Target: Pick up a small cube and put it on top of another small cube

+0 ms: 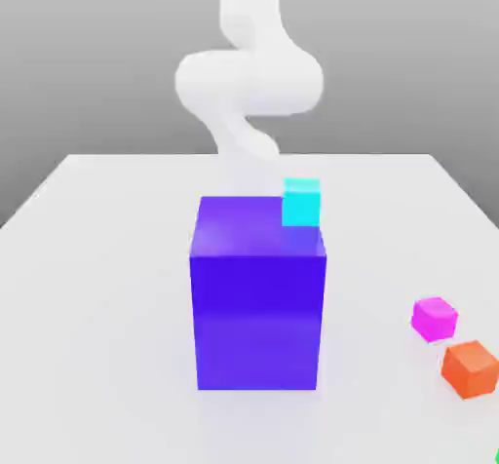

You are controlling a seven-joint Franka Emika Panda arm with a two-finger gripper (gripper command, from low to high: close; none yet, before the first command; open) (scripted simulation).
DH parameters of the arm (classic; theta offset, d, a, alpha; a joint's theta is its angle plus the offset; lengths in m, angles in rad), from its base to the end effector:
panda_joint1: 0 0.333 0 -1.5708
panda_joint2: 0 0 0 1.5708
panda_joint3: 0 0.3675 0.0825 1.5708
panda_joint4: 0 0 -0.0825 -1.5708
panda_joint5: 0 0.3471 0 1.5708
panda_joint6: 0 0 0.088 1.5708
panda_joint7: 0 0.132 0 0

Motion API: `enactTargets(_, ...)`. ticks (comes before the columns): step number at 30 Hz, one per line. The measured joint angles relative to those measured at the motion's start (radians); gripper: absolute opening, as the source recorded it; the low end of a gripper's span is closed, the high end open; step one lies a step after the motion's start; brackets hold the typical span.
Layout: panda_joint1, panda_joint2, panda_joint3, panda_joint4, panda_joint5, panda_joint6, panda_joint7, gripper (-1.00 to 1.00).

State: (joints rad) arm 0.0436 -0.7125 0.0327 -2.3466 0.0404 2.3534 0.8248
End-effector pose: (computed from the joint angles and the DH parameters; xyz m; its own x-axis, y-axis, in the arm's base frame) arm 0.3257 0.0311 0.6839 0.5584 -0.7076 0.4330 -0.5074 -0.7043 -0.4965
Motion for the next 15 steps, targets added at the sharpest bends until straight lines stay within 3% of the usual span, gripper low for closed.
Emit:
enactTargets(9,0.152,0.328,0.184,-0.173,0.111,0.2,0.125,0.0)
enactTargets(15,0.234,0.544,0.332,-0.288,0.092,0.337,0.271,0.0)
